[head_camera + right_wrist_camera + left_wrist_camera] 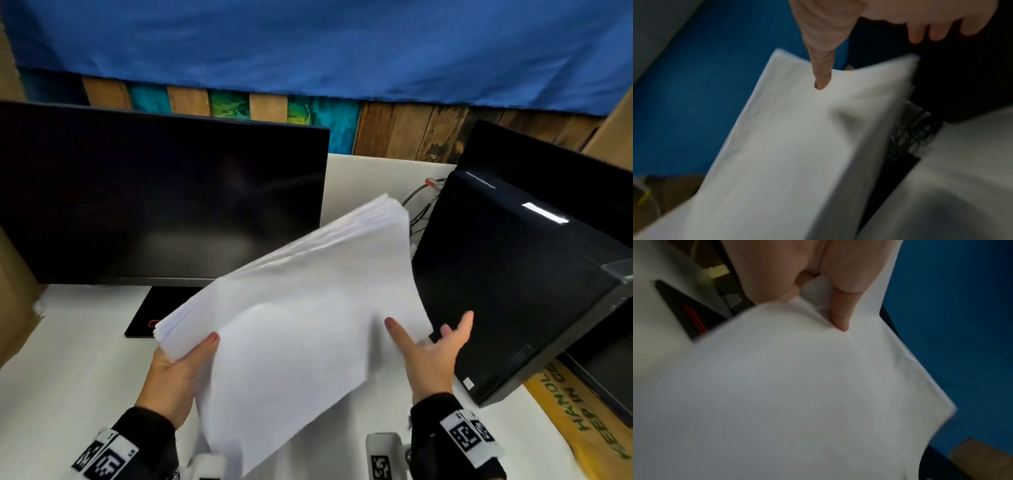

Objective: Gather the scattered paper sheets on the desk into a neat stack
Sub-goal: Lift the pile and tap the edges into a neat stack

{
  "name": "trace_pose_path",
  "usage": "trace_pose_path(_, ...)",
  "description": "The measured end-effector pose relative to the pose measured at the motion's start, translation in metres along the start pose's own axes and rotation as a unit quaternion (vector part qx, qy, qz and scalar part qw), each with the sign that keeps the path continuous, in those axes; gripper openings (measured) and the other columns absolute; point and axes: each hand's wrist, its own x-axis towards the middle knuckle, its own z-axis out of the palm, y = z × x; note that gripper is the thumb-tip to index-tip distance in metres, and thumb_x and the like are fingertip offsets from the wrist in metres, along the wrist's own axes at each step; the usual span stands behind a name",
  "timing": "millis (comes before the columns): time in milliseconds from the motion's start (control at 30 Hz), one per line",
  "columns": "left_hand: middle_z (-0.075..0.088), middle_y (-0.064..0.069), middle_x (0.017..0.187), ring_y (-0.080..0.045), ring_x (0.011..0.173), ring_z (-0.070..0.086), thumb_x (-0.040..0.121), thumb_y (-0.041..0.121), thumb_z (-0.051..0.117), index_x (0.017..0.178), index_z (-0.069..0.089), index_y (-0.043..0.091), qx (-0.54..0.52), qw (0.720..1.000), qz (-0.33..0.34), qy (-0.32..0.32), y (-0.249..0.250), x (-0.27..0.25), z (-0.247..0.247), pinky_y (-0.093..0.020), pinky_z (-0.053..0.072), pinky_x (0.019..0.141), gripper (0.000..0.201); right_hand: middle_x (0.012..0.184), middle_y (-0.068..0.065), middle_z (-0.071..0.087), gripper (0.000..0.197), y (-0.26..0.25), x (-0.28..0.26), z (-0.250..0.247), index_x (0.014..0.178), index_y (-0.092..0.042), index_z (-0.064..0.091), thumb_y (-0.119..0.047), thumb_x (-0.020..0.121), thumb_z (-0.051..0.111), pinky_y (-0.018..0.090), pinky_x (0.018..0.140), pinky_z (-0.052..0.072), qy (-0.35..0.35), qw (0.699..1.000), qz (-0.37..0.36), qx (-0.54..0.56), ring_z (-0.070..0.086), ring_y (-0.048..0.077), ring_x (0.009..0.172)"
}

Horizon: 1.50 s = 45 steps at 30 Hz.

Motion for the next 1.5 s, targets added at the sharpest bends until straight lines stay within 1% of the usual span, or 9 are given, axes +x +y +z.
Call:
trace_pose_path(167, 0.077, 0.005, 0.084, -0.007, 0.072, 0.072, 0.089, 0.002, 0.049, 0.106, 0.062, 0.011, -0.084, 0.993, -0.073, -0.027, -0.004, -0.009, 0.012, -0.019, 0.057, 0.059, 0.023, 0.123, 0.008, 0.065, 0.064, 0.002, -0.011, 0.008, 0.127, -0.016, 0.053, -0.024, 0.067, 0.073, 0.043, 0.09, 0.051, -0.246, 0.92, 0.19, 0.238, 0.062, 0.029, 0.111)
trace_pose_path(333, 0.074, 0.001, 0.101, -0.011, 0.076, 0.072, 0.081, 0.008, 0.057, 0.111, 0.063, 0.013, -0.067, 0.993, -0.078, -0.063, 0.007, 0.003, 0.004, -0.025, 0.058, 0.065, 0.031, 0.11, 0.006, 0.071, 0.049, -0.019, 0.007, 0.012, 0.112, -0.017, 0.062, -0.017, 0.063, 0.069, 0.031, 0.075, 0.058, -0.249, 0.931, 0.086, 0.252, 0.066, 0.024, 0.102)
trace_pose_path(500, 0.075, -0.004, 0.099, -0.011, 0.083, 0.072, 0.03, 0.055, 0.087, 0.117, 0.054, 0.03, 0.109, 0.975, 0.007, -0.191, 0.041, 0.015, 0.006, -0.017, 0.055, 0.064, 0.096, 0.1, 0.0, 0.074, 0.066, -0.027, 0.011, 0.013, 0.111, -0.016, 0.062, -0.033, 0.051, 0.084, 0.025, 0.071, 0.056, -0.256, 0.945, 0.007, 0.202, 0.068, 0.019, 0.099)
trace_pose_path(667, 0.07, 0.02, 0.105, 0.001, 0.098, 0.066, 0.058, 0.023, 0.082, 0.115, 0.05, 0.033, 0.148, 0.968, 0.082, -0.185, 0.045, 0.011, 0.039, -0.011, 0.052, 0.071, 0.066, 0.082, -0.005, 0.076, 0.022, -0.023, -0.002, 0.018, 0.092, -0.018, 0.066, -0.013, 0.072, 0.073, 0.02, 0.07, 0.056, -0.28, 0.954, -0.04, 0.101, 0.071, 0.01, 0.083)
trace_pose_path(833, 0.073, 0.023, 0.092, 0.003, 0.085, 0.069, 0.056, 0.033, 0.079, 0.104, 0.06, 0.022, 0.14, 0.978, 0.105, -0.116, 0.029, 0.006, 0.047, -0.009, 0.051, 0.063, 0.053, 0.076, -0.003, 0.076, 0.026, -0.01, -0.011, 0.018, 0.09, -0.011, 0.066, 0.009, 0.074, 0.067, 0.024, 0.065, 0.056, -0.276, 0.96, -0.021, 0.038, 0.071, 0.013, 0.074)
trace_pose_path(933, 0.074, 0.023, 0.075, 0.005, 0.071, 0.069, 0.079, 0.002, 0.067, 0.089, 0.064, 0.017, 0.139, 0.979, 0.108, -0.101, 0.023, 0.005, 0.054, -0.008, 0.05, 0.059, 0.019, 0.072, -0.005, 0.076, 0.023, -0.008, -0.012, 0.018, 0.086, -0.01, 0.066, 0.011, 0.077, 0.063, 0.023, 0.063, 0.056, -0.268, 0.962, -0.016, 0.05, 0.071, 0.011, 0.07)
trace_pose_path(1233, 0.07, 0.023, 0.099, 0.001, 0.094, 0.066, 0.059, 0.012, 0.079, 0.112, 0.054, 0.028, 0.121, 0.971, 0.183, -0.098, 0.041, -0.006, 0.048, -0.01, 0.051, 0.071, 0.061, 0.095, -0.012, 0.073, 0.055, -0.035, -0.017, 0.009, 0.106, -0.026, 0.055, -0.006, 0.06, 0.077, 0.021, 0.071, 0.054, -0.245, 0.961, -0.11, 0.068, 0.068, 0.01, 0.092)
trace_pose_path(1400, 0.058, 0.02, 0.111, 0.001, 0.107, 0.057, 0.076, 0.007, 0.061, 0.135, 0.022, 0.047, 0.235, 0.897, 0.37, -0.059, 0.069, -0.018, 0.067, -0.011, 0.044, 0.09, 0.082, 0.134, 0.0, 0.05, 0.08, -0.076, -0.02, 0.007, 0.137, -0.046, 0.02, -0.028, 0.075, 0.067, 0.023, 0.101, 0.04, -0.181, 0.919, -0.349, -0.036, 0.05, 0.009, 0.122)
trace_pose_path(1500, 0.052, 0.009, 0.119, 0.02, 0.108, 0.041, 0.082, 0.008, 0.05, 0.137, 0.035, 0.035, 0.382, 0.824, 0.415, -0.055, 0.077, -0.02, 0.074, 0.001, 0.03, 0.093, 0.063, 0.13, -0.001, 0.047, 0.061, -0.082, -0.021, 0.011, 0.136, -0.027, 0.04, -0.021, 0.079, 0.06, 0.003, 0.098, 0.027, -0.154, 0.868, -0.432, -0.193, 0.037, -0.013, 0.119)
